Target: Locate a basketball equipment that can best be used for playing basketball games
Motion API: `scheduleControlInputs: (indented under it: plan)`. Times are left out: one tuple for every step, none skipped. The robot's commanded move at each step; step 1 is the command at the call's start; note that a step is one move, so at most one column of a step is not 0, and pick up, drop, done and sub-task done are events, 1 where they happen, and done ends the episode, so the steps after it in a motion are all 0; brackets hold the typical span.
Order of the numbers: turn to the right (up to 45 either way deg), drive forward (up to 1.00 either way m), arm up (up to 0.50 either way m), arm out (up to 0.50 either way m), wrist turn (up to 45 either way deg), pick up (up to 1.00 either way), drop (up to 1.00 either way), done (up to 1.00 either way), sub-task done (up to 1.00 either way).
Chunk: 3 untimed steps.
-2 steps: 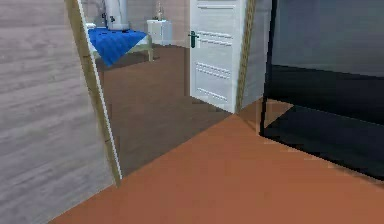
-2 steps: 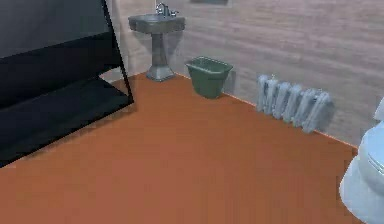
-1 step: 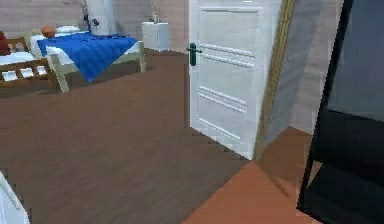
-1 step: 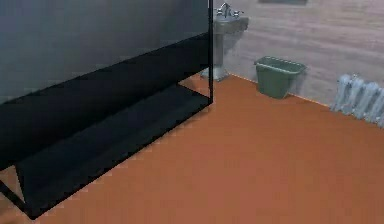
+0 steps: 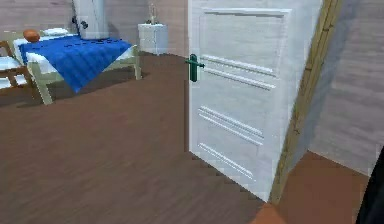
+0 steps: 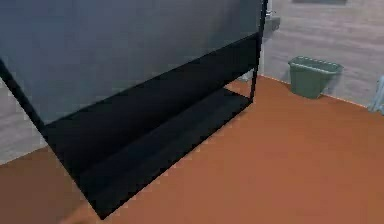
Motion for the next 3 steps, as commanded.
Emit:
scheduleControlInputs:
  plan:
    - [-42.0,0.00,0.00,0.00,0.0,0.00,0.00,0.00,0.00]
    - [0.0,1.00,0.00,0.00,0.0,0.00,0.00,0.00,0.00]
    - [-3.0,0.00,0.00,0.00,0.0,0.00,0.00,0.00,0.00]
